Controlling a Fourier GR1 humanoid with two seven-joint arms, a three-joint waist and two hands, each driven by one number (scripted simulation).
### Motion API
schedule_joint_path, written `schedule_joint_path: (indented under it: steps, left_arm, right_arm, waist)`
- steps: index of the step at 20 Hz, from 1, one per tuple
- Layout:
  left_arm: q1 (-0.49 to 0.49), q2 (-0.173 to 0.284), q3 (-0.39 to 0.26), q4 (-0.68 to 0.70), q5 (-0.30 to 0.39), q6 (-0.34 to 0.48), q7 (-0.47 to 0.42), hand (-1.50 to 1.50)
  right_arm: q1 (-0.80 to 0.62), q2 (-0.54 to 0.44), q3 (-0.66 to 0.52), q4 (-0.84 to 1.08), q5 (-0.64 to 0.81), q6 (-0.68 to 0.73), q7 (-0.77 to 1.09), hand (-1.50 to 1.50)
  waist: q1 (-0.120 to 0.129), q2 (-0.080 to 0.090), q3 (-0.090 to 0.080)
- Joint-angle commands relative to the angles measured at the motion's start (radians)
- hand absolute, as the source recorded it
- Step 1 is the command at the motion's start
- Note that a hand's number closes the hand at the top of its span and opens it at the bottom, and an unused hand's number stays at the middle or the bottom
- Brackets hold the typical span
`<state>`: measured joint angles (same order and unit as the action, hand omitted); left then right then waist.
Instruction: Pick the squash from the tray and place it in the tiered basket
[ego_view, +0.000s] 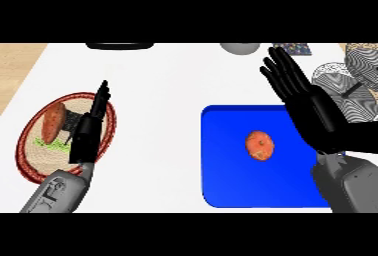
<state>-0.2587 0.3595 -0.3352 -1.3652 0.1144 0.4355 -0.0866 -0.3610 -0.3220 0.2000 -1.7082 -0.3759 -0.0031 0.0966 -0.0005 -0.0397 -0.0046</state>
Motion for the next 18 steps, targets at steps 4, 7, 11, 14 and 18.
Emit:
schedule_joint_path:
  steps: [4, 7, 11, 14, 18]
  left_arm:
    - [0.156, -0.025, 0.026, 0.034, 0.047, 0.024, 0.028, 0.0]
    - [0.199, -0.027, 0.053, 0.064, 0.084, 0.029, 0.059, 0.0]
    - [0.253, -0.047, 0.054, 0.061, 0.122, 0.008, 0.066, 0.0]
    - [0.277, -0.028, 0.041, 0.029, 0.131, -0.05, 0.062, 0.0]
    - [0.291, -0.047, 0.025, 0.016, 0.088, -0.024, 0.066, 0.0]
  right_arm:
    - [0.078, -0.109, -0.179, -0.014, 0.23, -0.247, -0.033, 1.5]
    - [0.215, -0.24, -0.312, 0.15, 0.376, -0.391, 0.066, 1.5]
    - [0.273, 0.016, -0.484, 0.093, 0.31, -0.72, -0.02, -1.5]
    - [0.427, 0.135, -0.436, -0.07, 0.332, -0.76, -0.145, -1.5]
    - [0.598, 0.137, -0.251, -0.283, 0.497, -0.765, 0.034, -1.5]
  waist:
    - [-0.025, 0.031, 0.003]
    - [-0.125, 0.056, -0.013]
    - [-0.074, 0.03, 0.005]
    - [-0.03, 0.033, 0.005]
    - [-0.013, 0.036, 0.003]
